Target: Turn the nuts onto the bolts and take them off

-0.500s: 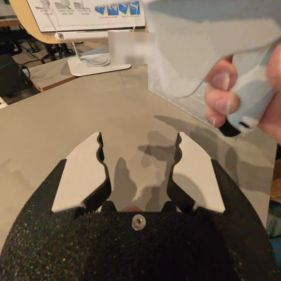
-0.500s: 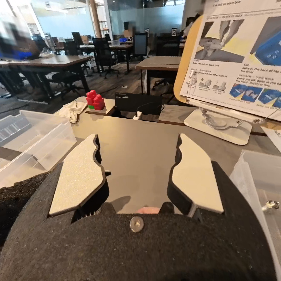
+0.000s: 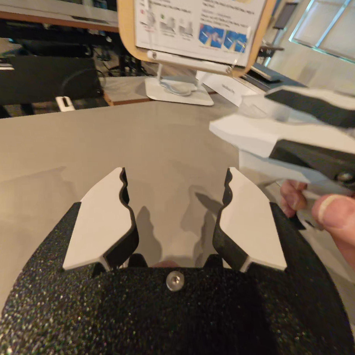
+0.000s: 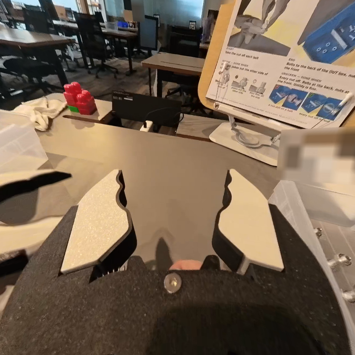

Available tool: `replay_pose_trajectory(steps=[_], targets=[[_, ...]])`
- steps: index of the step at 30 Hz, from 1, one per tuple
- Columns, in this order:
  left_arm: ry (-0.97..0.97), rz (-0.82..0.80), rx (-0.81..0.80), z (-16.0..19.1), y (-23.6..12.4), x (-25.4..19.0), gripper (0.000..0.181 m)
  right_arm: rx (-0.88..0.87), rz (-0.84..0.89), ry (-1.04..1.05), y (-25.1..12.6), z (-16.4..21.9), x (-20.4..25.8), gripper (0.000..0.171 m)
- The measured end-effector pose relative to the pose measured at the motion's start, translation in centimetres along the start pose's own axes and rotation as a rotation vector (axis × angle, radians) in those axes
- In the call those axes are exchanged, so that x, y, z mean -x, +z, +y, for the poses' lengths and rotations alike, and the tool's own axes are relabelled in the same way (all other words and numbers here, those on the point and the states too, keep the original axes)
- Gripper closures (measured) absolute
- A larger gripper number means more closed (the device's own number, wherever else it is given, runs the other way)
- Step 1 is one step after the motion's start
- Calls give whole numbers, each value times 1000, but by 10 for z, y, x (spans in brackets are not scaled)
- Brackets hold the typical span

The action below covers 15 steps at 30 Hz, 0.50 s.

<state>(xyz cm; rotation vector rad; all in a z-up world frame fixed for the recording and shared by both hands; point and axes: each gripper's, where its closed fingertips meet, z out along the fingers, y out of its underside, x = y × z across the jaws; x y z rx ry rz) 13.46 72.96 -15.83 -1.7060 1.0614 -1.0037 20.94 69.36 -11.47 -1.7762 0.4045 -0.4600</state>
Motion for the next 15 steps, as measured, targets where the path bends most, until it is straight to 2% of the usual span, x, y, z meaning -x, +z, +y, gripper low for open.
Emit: replay_pose_trajectory(steps=[9,15], targets=[[-111,-116,-34,-2,-4,33,85,52,29,30,13,22,-4,72],[-143,-224,-94,-10,-13,44,82,68,131,-7,19,33,-15,72]])
